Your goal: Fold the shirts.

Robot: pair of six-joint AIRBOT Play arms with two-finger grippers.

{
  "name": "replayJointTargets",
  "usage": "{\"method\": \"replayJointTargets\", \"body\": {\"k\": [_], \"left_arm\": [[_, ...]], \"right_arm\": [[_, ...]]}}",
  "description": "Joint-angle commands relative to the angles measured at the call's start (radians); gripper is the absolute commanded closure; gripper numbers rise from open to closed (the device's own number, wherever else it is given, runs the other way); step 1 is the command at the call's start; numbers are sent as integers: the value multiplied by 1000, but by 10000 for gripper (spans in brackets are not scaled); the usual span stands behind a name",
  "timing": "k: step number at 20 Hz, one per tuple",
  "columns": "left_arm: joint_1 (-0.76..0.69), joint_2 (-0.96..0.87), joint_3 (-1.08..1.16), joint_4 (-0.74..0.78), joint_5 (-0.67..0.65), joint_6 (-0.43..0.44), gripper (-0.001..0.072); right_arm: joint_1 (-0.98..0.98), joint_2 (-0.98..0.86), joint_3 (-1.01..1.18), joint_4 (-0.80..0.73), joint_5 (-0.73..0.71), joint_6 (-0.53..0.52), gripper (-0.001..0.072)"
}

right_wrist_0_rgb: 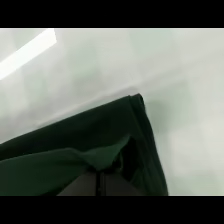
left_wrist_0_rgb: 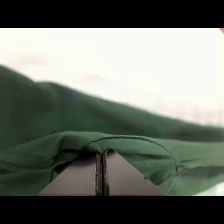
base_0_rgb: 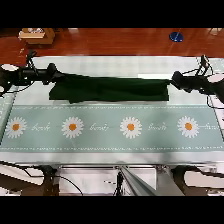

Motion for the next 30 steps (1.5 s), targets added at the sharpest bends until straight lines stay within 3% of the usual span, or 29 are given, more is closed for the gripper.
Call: {"method": "replayJointTargets", "body": {"k": [1, 4, 9, 10, 12, 13, 14, 18, 21, 23, 24, 27, 30], "left_arm": [[-9, -39, 5, -25, 19, 0, 688], [-27, -82, 5, -25, 15, 0, 688], [-26, -100, 5, -25, 47, 0, 683], [-26, -100, 6, -26, 47, 0, 626], [-24, -98, 24, -28, 45, 0, 358], [-19, -95, 43, -28, 39, 0, 227], [-9, -94, 70, -28, 25, 0, 160], [69, -87, 225, -28, -141, 0, 157], [121, -53, 283, -28, -251, 0, 158], [135, -27, 283, -27, -281, 0, 158], [137, -21, 283, -27, -297, 0, 158], [128, -24, 282, -27, -326, 0, 160], [108, -24, 280, -27, -326, 0, 160]], "right_arm": [[38, -1, 0, -1, -80, -1, 690], [63, -3, 0, -71, -114, 9, 690], [62, -35, 0, -207, -61, 115, 689], [62, -40, 0, -207, -58, 114, 679], [61, -39, 3, -208, -68, 106, 428], [56, -36, 8, -211, -69, 95, 360], [50, -26, 12, -217, -70, 88, 359], [-22, 55, 27, -262, -67, 86, 359], [-123, 89, 27, -304, 38, 133, 355], [-207, 55, 27, -256, 162, 177, 234], [-241, 31, 27, -203, 215, 160, 190], [-283, -43, 27, -45, 315, 43, 189], [-249, -104, 27, -1, 319, 16, 190]]}}
